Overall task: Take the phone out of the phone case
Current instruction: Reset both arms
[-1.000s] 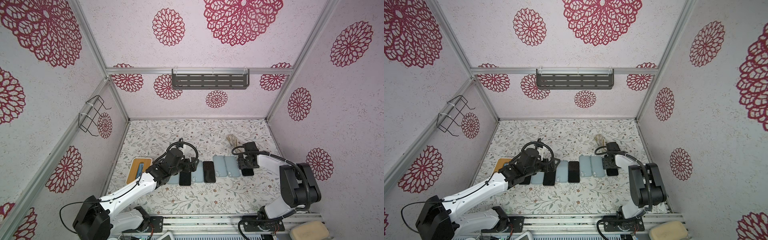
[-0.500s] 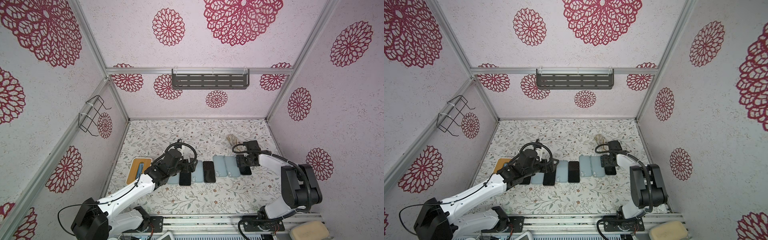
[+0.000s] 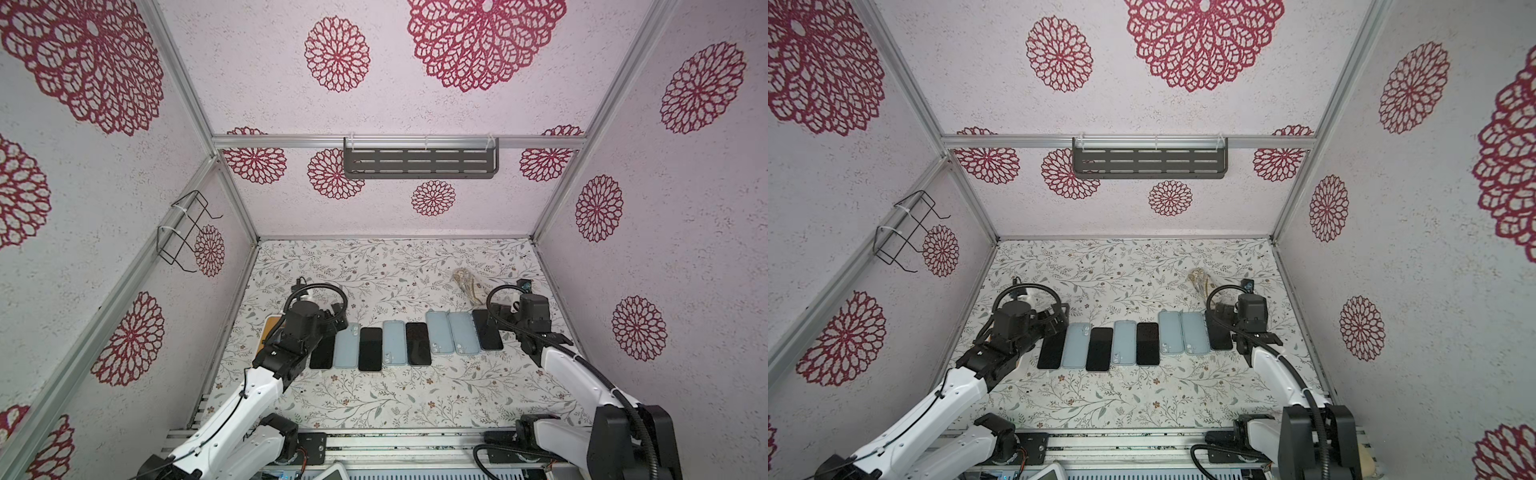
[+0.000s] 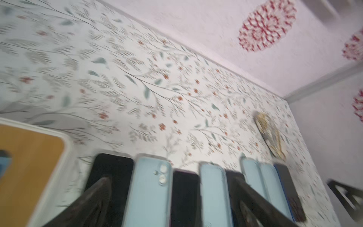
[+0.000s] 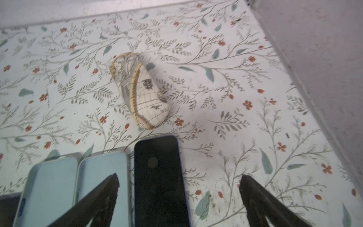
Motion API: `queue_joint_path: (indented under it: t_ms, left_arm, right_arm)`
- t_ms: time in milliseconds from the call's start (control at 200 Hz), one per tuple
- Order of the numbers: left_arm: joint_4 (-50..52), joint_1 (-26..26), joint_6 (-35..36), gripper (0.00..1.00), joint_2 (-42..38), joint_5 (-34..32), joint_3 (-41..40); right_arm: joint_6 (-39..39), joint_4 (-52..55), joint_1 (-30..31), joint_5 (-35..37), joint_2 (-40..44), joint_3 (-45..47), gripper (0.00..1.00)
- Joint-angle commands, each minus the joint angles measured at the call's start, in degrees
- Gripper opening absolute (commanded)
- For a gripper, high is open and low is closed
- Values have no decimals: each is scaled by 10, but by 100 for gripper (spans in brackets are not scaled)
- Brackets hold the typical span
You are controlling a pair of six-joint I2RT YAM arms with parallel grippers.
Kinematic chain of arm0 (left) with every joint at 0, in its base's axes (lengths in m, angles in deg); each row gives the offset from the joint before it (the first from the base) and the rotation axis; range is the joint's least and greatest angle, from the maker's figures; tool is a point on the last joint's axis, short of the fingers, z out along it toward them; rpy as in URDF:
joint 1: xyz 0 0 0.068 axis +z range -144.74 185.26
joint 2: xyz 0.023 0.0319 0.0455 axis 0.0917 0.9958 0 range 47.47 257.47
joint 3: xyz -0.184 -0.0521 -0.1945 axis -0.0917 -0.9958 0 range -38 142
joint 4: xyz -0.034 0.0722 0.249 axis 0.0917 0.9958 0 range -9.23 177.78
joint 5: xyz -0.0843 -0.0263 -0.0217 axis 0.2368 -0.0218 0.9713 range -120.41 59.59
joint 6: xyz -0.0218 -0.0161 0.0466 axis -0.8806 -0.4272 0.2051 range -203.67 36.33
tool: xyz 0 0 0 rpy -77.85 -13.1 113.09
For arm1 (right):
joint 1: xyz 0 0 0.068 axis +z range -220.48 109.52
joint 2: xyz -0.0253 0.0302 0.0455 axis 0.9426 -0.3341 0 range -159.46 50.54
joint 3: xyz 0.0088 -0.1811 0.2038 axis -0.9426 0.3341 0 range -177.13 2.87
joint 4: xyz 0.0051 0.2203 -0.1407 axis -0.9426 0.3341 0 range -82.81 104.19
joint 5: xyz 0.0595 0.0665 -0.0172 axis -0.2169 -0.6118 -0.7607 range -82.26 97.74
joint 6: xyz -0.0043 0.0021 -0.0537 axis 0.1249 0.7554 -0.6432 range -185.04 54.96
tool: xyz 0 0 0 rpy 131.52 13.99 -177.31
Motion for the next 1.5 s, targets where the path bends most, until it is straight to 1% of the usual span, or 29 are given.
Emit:
queue_joint_path:
  t_ms: [0,90,160,230,265,295,325,390,465,490,535,555,621,691,766,816,886,916,981,1006,1036,1056,1101,1131,1191,1271,1331,1396,1496]
  left_arm:
    - [-20,76,38,97,-25,-59,-29]
    - [-39,143,77,97,-25,-62,-42]
    - [-54,181,91,97,-18,-88,-51]
    - [-113,213,109,97,-8,-87,-73]
    - [-110,233,117,97,-3,-82,-69]
    - [-131,243,141,97,2,-82,-73]
    - [-153,247,157,97,7,-95,-80]
    - [-211,257,193,97,19,-87,-108]
    - [-346,258,253,97,49,-61,-170]
    - [-416,260,267,97,61,-56,-189]
    - [-414,263,274,97,66,-43,-186]
    - [-430,267,279,97,70,-36,-189]
    - [-520,280,278,97,100,-7,-207]
    - [-611,292,278,97,155,21,-215]
    - [-615,294,287,97,197,50,-189]
    - [-617,295,288,97,220,53,-172]
    - [-655,295,286,97,254,56,-164]
    - [-662,299,274,97,269,75,-161]
    - [-709,300,276,97,340,100,-147]
    - [-742,299,282,97,377,105,-142]
    - [-774,300,285,97,402,118,-138]
    - [-771,299,288,97,399,123,-137]
    - [-707,299,284,97,374,117,-129]
    - [-686,299,282,97,371,111,-122]
    - [-704,299,286,97,390,114,-113]
    - [-663,296,282,97,380,110,-103]
    - [-680,291,290,97,388,97,-103]
    - [-662,291,289,97,384,96,-98]
    - [-665,289,291,97,386,92,-97]
  right_arm:
    - [15,-147,-15,52,-1,39,99]
    - [0,-226,-25,60,-14,76,99]
    - [-7,-301,-30,61,-34,104,99]
    - [-12,-372,-33,61,-61,133,99]
    - [-14,-417,-33,62,-77,146,99]
    - [-16,-445,-34,62,-88,150,99]
    - [-21,-444,-34,57,-92,146,99]
    - [-32,-515,-34,50,-114,159,99]
    - [-43,-569,-35,46,-145,161,99]
    - [-43,-564,-36,44,-155,154,99]
    - [-51,-580,-35,31,-175,153,99]
    - [-55,-594,-34,25,-183,155,99]
    - [-62,-628,-28,24,-202,165,99]
    - [-61,-649,-28,27,-213,171,99]
    - [-58,-630,-28,31,-221,158,99]
    - [-58,-627,-26,39,-227,153,99]
    - [-57,-634,-26,37,-227,157,99]
    - [-58,-631,-26,39,-228,156,99]
    - [-58,-632,-26,39,-227,156,99]
    - [-57,-631,-26,38,-227,156,99]
    - [-58,-632,-26,39,-227,156,99]
    - [-58,-633,-26,39,-227,156,99]
    - [-58,-631,-26,40,-227,156,99]
    - [-57,-632,-25,39,-227,156,99]
    - [-57,-632,-25,40,-227,157,99]
    - [-60,-648,-25,38,-231,162,99]
    - [-60,-641,-25,40,-228,161,99]
    - [-60,-641,-24,41,-228,161,99]
    - [-60,-641,-22,45,-229,160,99]
